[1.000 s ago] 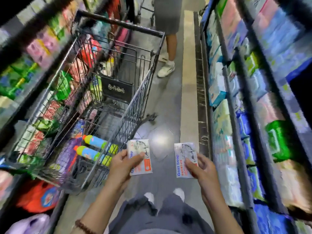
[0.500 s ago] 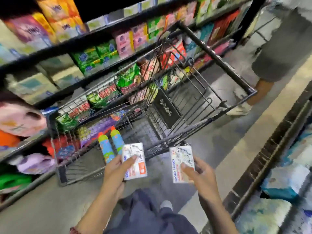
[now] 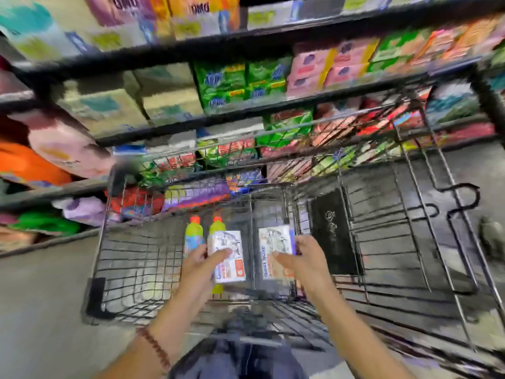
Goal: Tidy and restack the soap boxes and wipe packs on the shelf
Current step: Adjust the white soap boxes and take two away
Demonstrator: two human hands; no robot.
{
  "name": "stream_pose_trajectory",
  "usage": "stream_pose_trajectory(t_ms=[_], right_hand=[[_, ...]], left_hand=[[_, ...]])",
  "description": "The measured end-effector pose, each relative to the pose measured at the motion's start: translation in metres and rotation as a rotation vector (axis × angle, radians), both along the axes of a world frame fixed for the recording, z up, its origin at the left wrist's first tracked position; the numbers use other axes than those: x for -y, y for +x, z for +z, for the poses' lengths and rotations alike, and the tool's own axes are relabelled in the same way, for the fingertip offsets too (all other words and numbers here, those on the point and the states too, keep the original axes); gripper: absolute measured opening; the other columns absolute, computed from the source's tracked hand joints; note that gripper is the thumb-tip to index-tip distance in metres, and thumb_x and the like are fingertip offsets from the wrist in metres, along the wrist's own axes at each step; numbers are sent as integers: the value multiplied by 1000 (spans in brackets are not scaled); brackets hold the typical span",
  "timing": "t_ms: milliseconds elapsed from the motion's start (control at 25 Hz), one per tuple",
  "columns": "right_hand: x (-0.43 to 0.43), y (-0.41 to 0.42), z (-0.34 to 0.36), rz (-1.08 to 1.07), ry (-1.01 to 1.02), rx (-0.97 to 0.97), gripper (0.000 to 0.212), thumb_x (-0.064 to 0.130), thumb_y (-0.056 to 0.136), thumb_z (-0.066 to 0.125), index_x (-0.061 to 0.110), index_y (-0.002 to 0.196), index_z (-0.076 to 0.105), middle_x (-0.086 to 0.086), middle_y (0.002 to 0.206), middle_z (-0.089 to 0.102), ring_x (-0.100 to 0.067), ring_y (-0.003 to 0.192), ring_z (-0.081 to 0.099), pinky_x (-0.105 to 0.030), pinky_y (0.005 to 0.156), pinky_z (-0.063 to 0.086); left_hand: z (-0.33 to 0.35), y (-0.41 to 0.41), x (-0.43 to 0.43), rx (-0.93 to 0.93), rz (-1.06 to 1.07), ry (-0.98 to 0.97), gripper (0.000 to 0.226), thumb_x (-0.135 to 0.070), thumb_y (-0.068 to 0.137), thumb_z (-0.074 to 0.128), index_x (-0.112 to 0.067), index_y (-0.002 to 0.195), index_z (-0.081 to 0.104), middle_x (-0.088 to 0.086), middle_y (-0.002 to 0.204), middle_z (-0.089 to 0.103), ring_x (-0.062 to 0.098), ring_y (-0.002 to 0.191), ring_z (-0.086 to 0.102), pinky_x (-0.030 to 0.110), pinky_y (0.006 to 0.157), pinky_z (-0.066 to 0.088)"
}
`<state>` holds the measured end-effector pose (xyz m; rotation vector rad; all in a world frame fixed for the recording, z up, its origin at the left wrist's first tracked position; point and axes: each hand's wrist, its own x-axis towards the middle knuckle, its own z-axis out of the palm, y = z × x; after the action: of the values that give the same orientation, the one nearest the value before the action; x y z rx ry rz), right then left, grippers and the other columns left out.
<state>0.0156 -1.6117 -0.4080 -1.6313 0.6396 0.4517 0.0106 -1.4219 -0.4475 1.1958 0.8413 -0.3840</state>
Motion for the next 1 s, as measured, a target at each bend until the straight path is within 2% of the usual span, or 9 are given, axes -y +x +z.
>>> stream_pose_trajectory(t_ms=[120,280,360,400,520,600,680,800,1000], right_hand=[[6,40,-69,-8,-40,-142,30,-4,76,71,16,77,49,-5,75,60,-15,61,55,-36,59,50],[11,60,-178,142,-204,-277,25,2,73,74,0,94,62,-14,92,67,-28,86,66,-39,78,54],[11,56,-230,183,-258,-354,33,9,74,74,0,103,61,-16,98,67,-30,91,65,-40,82,53],[10,52,-251,191,-273,-382,34,11,74,74,0,104,61,-17,98,67,-30,92,65,-38,82,53],[9,39,-293,173,-208,-382,25,5,74,73,1,96,62,-19,91,67,-32,83,65,-38,77,56],[9,31,-311,173,-231,-348,20,1,72,73,-3,89,63,-23,88,67,-37,82,65,-47,77,54],[11,26,-321,197,-283,-303,24,5,74,75,-2,92,62,-21,91,66,-36,87,63,-40,79,51],[15,21,-325,244,-349,-292,18,19,82,70,6,88,59,-14,85,66,-31,81,62,-39,75,50],[17,29,-286,549,-499,-243,20,28,91,57,10,96,63,-4,94,70,-16,83,66,-31,78,52]], left_hand=[[-57,25,10,-94,-12,117,13,7,76,69,-3,82,64,9,71,69,20,60,66,39,66,56],[-149,42,22,-206,-94,330,23,10,73,74,-8,63,63,-12,43,61,9,47,62,23,57,54],[-196,46,29,-306,-161,409,14,-2,75,77,3,84,68,-8,60,67,21,67,64,32,76,52],[-218,46,31,-363,-218,431,28,-10,78,76,3,100,66,1,78,69,25,82,64,32,80,49],[-255,35,39,-446,-301,567,44,-22,79,76,-2,114,60,12,106,64,24,100,60,23,72,37],[-269,27,46,-395,-283,663,44,-16,78,76,4,113,59,20,114,62,28,107,58,25,75,37],[-277,19,52,-320,-307,757,42,-9,80,73,12,113,58,25,116,59,32,110,55,27,85,34],[-276,14,55,-285,-391,879,36,-15,83,70,7,111,62,26,109,63,34,105,58,30,83,34],[-248,28,49,-357,-805,846,37,-26,88,60,-8,121,58,12,124,59,25,116,54,28,94,39]])
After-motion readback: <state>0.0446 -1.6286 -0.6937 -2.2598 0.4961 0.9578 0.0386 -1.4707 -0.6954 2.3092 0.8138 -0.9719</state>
